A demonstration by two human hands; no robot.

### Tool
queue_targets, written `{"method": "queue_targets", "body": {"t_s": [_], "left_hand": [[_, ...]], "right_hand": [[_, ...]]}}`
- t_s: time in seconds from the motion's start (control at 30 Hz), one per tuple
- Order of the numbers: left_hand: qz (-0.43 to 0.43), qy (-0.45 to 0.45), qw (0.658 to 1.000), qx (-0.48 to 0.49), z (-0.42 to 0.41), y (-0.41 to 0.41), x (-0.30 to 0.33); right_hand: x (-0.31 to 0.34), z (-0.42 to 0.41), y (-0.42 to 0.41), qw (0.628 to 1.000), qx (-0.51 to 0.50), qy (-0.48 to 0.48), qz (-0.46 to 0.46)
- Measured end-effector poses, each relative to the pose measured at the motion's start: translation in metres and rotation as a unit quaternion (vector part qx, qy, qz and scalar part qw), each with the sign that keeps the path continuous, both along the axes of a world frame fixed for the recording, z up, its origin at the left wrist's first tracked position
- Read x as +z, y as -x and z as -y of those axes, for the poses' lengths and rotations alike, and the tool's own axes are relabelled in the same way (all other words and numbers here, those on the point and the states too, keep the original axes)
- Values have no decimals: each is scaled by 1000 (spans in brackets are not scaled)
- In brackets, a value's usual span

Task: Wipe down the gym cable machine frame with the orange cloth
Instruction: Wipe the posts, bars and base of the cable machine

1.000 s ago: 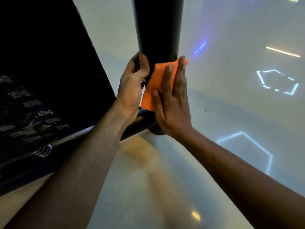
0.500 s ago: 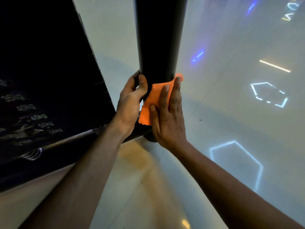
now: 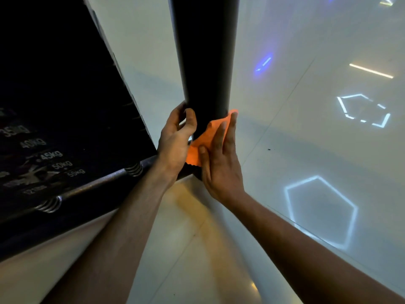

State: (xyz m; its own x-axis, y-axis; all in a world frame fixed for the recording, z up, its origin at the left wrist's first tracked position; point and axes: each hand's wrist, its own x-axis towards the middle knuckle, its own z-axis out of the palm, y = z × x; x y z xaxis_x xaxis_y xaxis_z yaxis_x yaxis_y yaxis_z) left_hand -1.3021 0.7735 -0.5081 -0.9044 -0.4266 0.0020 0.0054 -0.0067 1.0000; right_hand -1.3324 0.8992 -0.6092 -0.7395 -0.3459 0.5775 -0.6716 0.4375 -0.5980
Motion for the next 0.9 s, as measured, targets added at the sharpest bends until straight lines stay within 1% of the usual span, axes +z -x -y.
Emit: {"method": "queue_targets", "body": {"t_s": [0.1, 0.17, 0.23, 0.3, 0.37, 0.43, 0.53, 0.63, 0.7, 0.73, 0.77, 0.8, 0.87, 0.9], "left_hand": [[18, 5, 1000, 2, -1, -1, -5], [27, 10, 1000, -5, 0, -1, -9], [32, 11, 999, -6, 1, -3, -15], [30, 12, 999, -8, 0, -4, -21], [26, 25, 999, -6, 1, -4, -24], [26, 21, 999, -10, 2, -4, -25], [31, 25, 999, -13, 3, -5, -26], [33, 27, 999, -20, 7, -4, -27], [33, 25, 999, -23, 8, -5, -28], [34, 24, 999, -24, 9, -5, -29], [31, 21, 999, -26, 9, -4, -29], [27, 14, 999, -26, 9, -3, -30], [20, 0, 1000, -24, 10, -1, -32], [19, -3, 1000, -24, 11, -1, -34]], "right_hand": [[-34, -14, -7, 996, 10, -73, 46], [-42, -20, -7, 995, 22, -81, 54], [-34, -13, -7, 997, 23, -37, 69], [-24, 4, -9, 991, -10, 55, 121], [-22, 15, -6, 982, -46, 101, 150], [-30, 10, 1, 987, -44, 74, 138], [-41, -11, 13, 996, -9, -21, 84], [-44, -19, 24, 996, 15, -80, 41], [-49, -25, 26, 994, 24, -101, 17], [-50, -24, 25, 995, 27, -85, 33], [-49, -18, 20, 996, 26, -36, 71], [-46, -6, 12, 992, 13, 38, 117], [-32, 29, -5, 961, -49, 174, 209], [-24, 43, -10, 943, -89, 208, 244]]}}
